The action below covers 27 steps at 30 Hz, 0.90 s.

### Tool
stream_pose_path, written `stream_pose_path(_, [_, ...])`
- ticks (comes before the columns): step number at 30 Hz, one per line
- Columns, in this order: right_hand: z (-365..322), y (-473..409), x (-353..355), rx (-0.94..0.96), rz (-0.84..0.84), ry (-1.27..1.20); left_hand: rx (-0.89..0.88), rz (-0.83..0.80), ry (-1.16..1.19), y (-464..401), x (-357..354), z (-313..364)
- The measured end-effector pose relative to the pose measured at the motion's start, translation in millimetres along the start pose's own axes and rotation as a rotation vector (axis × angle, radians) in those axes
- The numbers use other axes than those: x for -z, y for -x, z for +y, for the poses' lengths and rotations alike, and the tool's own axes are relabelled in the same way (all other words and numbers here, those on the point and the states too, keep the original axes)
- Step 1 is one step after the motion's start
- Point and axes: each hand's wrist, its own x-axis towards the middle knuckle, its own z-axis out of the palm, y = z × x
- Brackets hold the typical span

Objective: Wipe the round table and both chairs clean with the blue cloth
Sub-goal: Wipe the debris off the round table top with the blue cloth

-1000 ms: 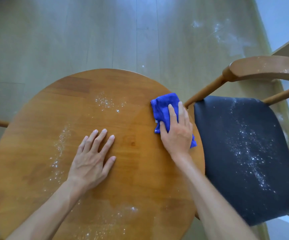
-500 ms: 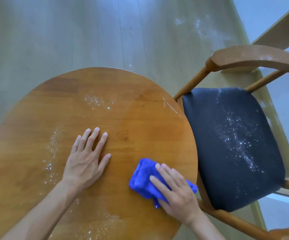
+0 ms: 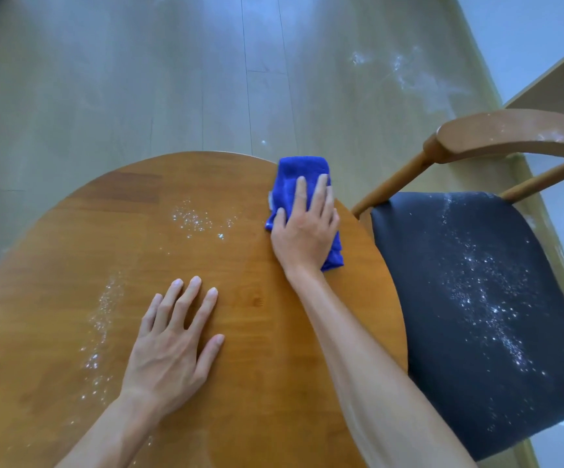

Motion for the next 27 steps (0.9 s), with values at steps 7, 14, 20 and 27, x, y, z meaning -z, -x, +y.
stream_pose_path(7, [62.7,137.7,35.3,0.496,-0.138,-0.143,0.021,-0.028,-0.005,0.8,8.1,4.8])
stream_pose_path(14, [161.4,159.4,62.0,1.266,-0.343,-0.163,0.027,-0.035,-0.014,0.6,8.2,6.1])
stream_pose_path(20, [134.9,45.6,46.2,0.727,-0.151,-0.135,0.031,-0.017,-0.013,2.3,3.1,6.0])
stream_pose_path(27, [90.1,15.6,39.5,0.275,-0.231,-0.079,0.062,0.002,-0.002,4.8,-0.9,8.1])
